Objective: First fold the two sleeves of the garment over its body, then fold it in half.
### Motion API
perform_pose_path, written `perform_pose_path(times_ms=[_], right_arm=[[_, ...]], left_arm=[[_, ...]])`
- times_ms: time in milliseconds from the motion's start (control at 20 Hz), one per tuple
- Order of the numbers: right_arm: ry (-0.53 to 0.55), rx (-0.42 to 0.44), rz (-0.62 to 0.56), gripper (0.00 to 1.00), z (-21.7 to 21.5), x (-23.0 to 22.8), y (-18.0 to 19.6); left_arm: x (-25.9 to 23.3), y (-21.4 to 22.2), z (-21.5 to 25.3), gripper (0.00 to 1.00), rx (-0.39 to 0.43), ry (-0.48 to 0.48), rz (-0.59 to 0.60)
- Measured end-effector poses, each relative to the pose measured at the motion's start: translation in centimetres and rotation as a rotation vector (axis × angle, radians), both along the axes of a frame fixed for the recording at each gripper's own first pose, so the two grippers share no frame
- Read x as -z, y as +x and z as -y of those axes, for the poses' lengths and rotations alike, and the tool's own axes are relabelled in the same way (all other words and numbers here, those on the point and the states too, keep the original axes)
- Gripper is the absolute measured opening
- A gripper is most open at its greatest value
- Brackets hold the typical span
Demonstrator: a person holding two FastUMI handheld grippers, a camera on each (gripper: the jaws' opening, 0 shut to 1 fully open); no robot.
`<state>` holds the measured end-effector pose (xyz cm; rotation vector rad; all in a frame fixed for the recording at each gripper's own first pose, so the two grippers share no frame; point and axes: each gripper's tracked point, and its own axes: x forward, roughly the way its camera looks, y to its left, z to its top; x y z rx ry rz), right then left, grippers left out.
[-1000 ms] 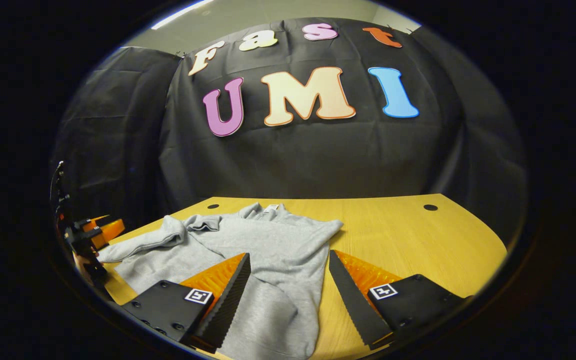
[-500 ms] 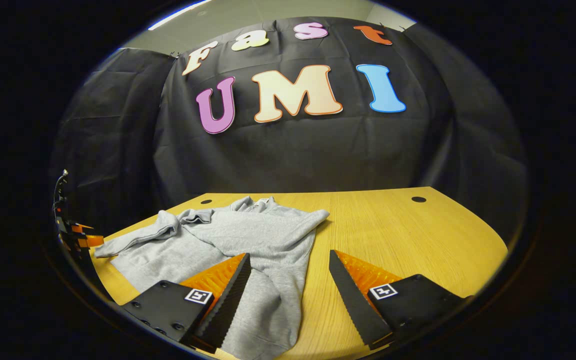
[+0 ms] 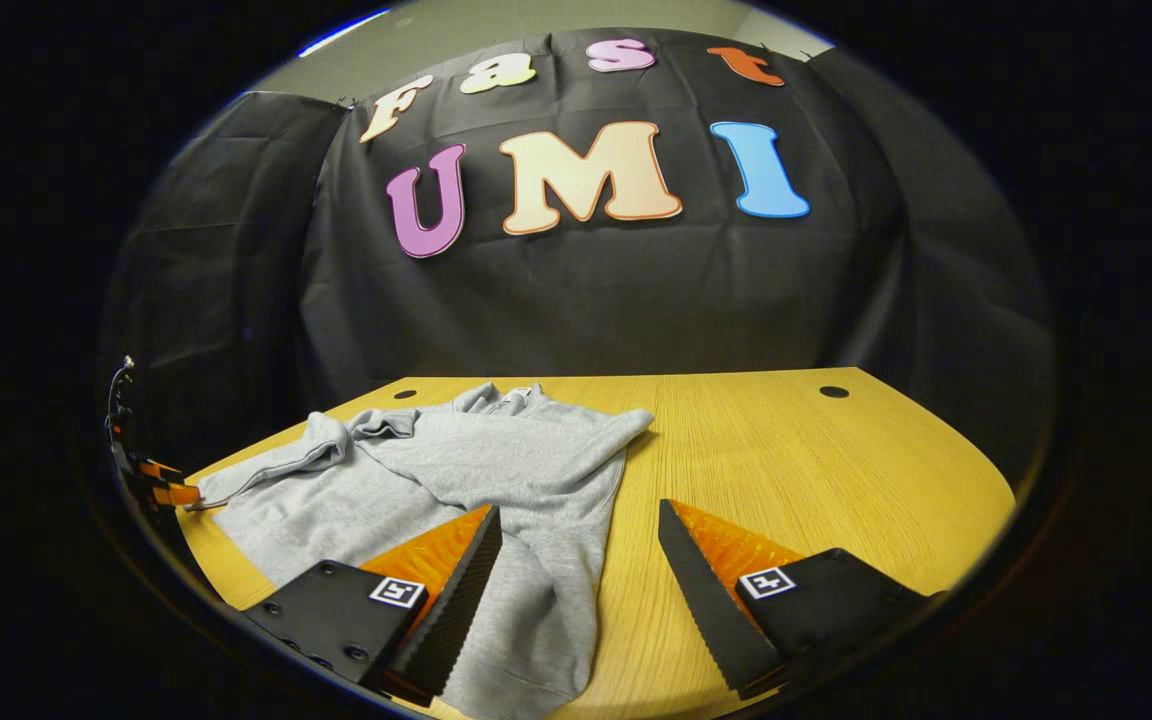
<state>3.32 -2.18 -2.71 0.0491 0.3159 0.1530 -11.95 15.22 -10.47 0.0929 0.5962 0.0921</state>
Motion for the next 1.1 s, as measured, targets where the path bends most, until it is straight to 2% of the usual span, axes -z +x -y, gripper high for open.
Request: perform_pose_path(times_ms=[50, 100, 250, 300, 400, 650, 750, 850, 900, 1000, 1050, 1100], right_arm=[[0.006, 0.0, 0.0, 0.98, -0.1, 0.0, 0.0], [0.008, 0.0, 0.001, 0.98, -0.1, -0.1, 0.0], [0.007, -0.001, -0.001, 0.98, -0.2, 0.1, -0.1], [0.008, -0.002, -0.003, 0.98, -0.2, 0.1, 0.0], [0.005, -0.007, -0.011, 0.98, -0.6, 0.5, 0.0], [0.001, -0.025, -0.03, 0.98, -1.3, 1.3, 0.0], [0.001, -0.026, -0.034, 0.98, -1.3, 1.5, 0.1], [0.011, -0.026, -0.036, 0.98, -1.2, 1.4, 0.1], [0.016, -0.026, -0.035, 0.98, -1.3, 1.3, 0.1], [0.018, -0.024, -0.036, 0.98, -1.1, 1.4, 0.1], [0.019, -0.024, -0.035, 0.98, -1.2, 1.4, 0.1], [0.021, -0.026, -0.035, 0.98, -1.3, 1.3, 0.0]], left_arm=[[-0.1, -0.1, 0.0, 0.99, 0.004, -0.002, -0.003], [-0.1, -0.1, 0.0, 0.91, 0.007, -0.007, -0.005], [0.0, -0.4, 0.3, 0.91, 0.002, -0.065, -0.018], [0.1, -0.5, 0.5, 0.95, 0.0, -0.102, -0.018], [0.1, -0.7, 0.9, 0.92, -0.004, -0.151, -0.016], [0.1, -0.9, 1.0, 0.9, 0.013, -0.152, -0.023], [0.0, -1.0, 1.2, 0.83, 0.022, -0.159, -0.022], [0.0, -0.6, 2.4, 0.7, 0.022, -0.176, -0.004], [0.2, -0.6, 2.4, 0.55, 0.008, -0.18, 0.002], [-0.1, -0.7, 2.8, 0.42, 0.023, -0.195, 0.022], [0.0, -0.5, 3.1, 0.31, 0.027, -0.21, 0.036], [-0.1, -0.3, 3.0, 0.11, 0.019, -0.222, 0.044]])
